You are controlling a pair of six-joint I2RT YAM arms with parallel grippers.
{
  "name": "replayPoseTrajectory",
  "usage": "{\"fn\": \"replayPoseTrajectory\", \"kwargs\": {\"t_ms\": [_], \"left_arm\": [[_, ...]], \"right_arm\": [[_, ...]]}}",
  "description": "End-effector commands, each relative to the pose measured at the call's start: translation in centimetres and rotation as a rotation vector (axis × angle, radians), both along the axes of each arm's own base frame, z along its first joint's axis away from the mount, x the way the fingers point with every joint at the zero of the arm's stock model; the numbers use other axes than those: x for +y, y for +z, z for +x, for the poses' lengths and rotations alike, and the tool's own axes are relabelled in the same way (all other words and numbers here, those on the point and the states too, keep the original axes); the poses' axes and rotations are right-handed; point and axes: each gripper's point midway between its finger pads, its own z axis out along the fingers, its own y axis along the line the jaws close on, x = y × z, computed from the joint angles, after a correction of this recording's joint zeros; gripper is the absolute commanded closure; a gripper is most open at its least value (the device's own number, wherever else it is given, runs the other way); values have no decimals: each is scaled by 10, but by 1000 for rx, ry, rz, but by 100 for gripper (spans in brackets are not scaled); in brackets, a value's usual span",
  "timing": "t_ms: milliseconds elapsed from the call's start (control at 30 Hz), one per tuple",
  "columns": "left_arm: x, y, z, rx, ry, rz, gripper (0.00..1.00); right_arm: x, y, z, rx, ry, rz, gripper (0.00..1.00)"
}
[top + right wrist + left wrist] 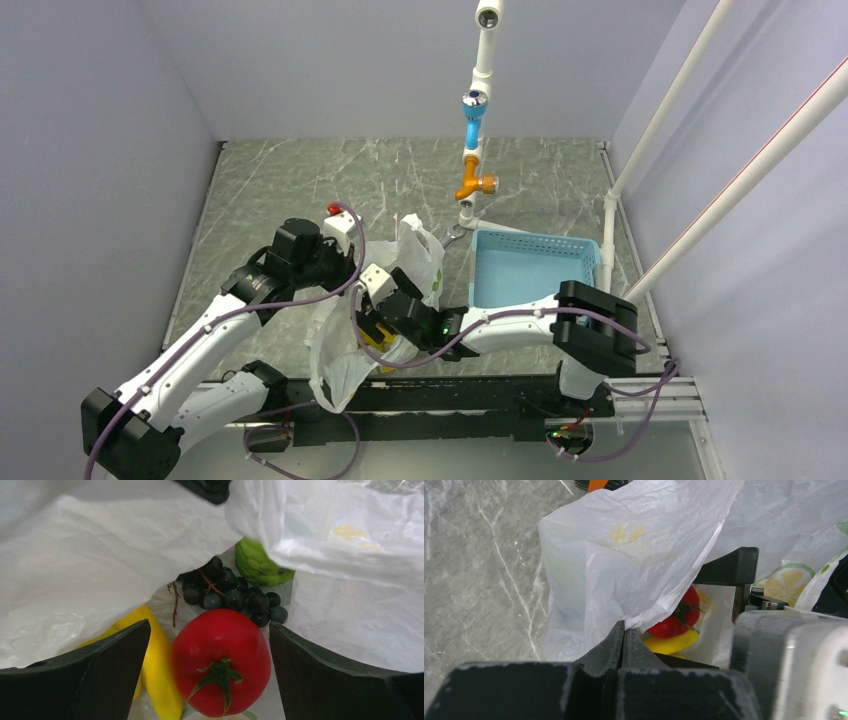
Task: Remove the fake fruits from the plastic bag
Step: Take out the fake fruit from the plastic bag.
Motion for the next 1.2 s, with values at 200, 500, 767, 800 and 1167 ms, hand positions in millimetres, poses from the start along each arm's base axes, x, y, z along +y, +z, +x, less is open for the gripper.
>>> {"fn": "replayPoseTrajectory", "kwargs": {"t_ms": [200, 500, 767, 800, 1167], "left_arm": [[15, 5, 7, -63, 56, 63, 100], [18, 0, 9, -56, 68, 94, 100], [22, -1, 11, -62, 85, 106, 100], [22, -1, 11, -61, 85, 109, 100], [19, -3, 12, -49, 74, 115, 100]], "right_arm": [[-2, -24, 11, -12, -69, -15, 20], [-2, -44, 18, -9, -105, -57, 30], [5, -51, 24, 9, -113, -48, 38], [3, -52, 24, 4, -120, -47, 40], [-26, -64, 33, -34, -210, -102, 18]]}}
